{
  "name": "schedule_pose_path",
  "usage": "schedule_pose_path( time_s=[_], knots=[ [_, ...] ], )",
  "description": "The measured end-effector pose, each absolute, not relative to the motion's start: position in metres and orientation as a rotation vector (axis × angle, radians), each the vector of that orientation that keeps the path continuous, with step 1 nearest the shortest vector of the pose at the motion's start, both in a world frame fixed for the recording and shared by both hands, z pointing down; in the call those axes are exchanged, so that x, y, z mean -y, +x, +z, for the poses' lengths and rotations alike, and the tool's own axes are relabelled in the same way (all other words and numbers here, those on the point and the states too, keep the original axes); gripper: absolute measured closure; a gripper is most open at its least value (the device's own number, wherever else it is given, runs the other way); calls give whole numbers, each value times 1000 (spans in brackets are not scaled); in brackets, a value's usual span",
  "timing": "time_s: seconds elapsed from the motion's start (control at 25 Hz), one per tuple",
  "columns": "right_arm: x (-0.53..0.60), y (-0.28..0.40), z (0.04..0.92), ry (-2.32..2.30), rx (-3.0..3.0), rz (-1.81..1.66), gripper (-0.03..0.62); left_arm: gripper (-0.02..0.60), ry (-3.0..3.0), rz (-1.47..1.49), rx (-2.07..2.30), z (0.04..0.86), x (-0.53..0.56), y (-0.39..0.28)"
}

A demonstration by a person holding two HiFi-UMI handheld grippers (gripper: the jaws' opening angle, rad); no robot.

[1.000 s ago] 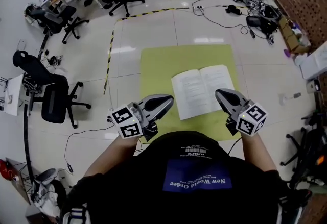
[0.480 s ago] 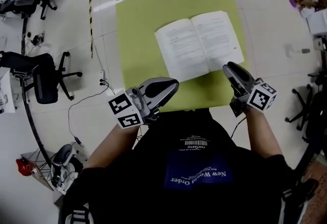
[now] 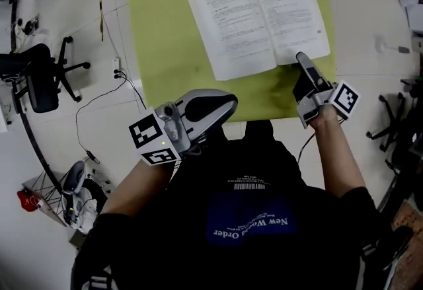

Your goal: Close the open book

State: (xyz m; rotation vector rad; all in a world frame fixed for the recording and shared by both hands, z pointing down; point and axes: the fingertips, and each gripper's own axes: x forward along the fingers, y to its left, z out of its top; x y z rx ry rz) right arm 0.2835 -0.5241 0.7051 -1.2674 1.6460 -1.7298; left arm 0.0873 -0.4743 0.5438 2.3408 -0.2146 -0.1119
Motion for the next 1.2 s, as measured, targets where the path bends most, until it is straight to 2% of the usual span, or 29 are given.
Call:
schedule_pose_path(
  time_s=[0.44, 0.48, 0.56, 0.64, 1.2],
  knots=[
    [559, 299, 700, -1190, -1549, -1552, 307, 575, 2325, -143, 245, 539, 473, 73],
    [562, 299, 702, -1199, -1535, -1546, 332, 575, 2322, -146, 246, 539, 473, 71],
    [564, 299, 706, -1232, -1529, -1540, 472, 575, 2320, -148, 249, 539, 471, 69],
    [563, 297, 704, -1252, -1575, -1508, 496, 575, 2319, -151, 254, 539, 469, 67],
    [564, 266, 663, -1614, -2278, -1188, 505, 575, 2340, -169, 296, 522, 473, 53]
  ],
)
